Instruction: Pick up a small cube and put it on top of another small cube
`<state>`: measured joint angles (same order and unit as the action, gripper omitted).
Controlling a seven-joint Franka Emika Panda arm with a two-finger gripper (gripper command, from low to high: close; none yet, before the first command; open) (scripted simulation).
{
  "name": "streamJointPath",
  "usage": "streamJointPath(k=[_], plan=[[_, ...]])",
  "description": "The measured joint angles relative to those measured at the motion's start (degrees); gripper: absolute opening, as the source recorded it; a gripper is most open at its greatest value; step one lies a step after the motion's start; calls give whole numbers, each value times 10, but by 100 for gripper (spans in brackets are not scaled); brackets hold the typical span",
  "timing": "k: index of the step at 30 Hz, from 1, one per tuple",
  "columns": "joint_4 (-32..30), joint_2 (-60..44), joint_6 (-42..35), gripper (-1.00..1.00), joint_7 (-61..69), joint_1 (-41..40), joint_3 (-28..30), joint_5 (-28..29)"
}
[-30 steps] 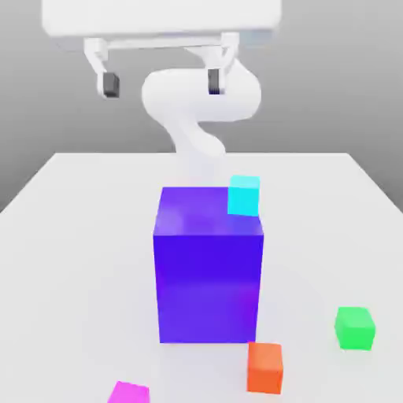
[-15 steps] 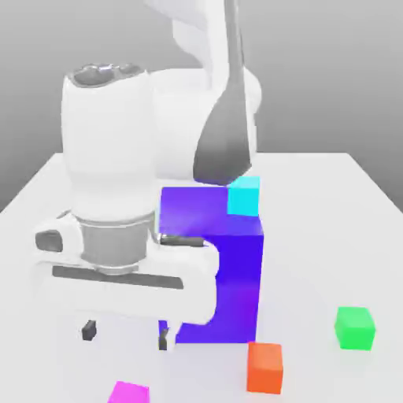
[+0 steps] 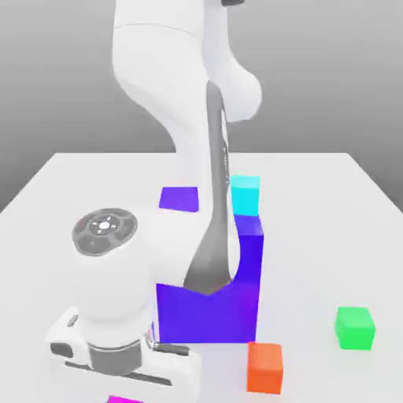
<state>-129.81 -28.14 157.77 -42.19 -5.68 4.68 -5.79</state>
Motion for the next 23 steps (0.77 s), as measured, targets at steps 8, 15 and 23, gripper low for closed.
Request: streamJointPath(k=[8,15,23], plan=[[-63,123,-60,-100,-2,74,-51,32],[-151,213,-62,-100,12,186,-165,68],[-162,146,12,100,-32,258,-181,146]])
